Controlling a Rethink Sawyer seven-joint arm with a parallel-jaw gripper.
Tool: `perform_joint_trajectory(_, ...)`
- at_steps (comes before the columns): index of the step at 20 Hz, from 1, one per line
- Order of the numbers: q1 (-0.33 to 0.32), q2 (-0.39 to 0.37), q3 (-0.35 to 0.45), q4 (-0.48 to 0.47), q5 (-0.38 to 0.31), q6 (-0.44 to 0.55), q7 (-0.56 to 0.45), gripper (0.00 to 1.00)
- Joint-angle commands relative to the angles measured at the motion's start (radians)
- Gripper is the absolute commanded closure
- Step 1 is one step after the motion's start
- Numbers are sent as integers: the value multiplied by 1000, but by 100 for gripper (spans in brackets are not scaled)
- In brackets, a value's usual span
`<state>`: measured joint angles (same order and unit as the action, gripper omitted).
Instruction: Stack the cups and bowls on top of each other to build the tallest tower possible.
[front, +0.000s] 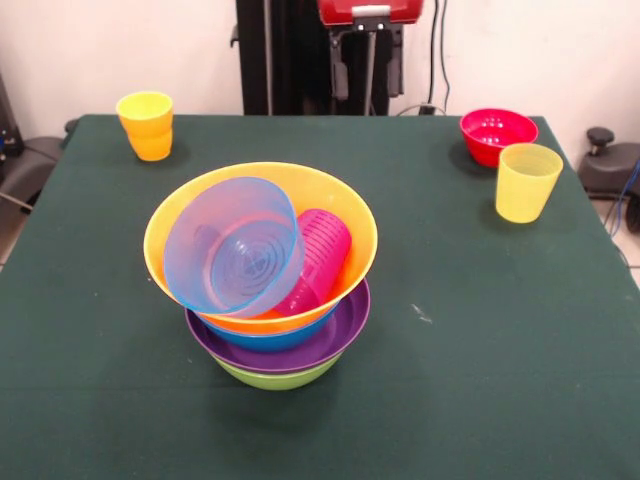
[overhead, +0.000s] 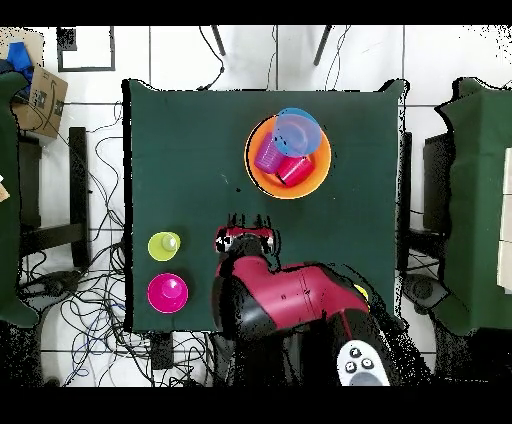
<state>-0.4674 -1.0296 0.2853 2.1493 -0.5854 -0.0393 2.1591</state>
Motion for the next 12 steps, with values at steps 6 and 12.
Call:
perform_joint_trajectory(6, 77, 90, -231, 100, 29, -105, 162, 0)
perform_joint_trajectory(12, 227, 182, -382, 114, 109, -232, 193, 0)
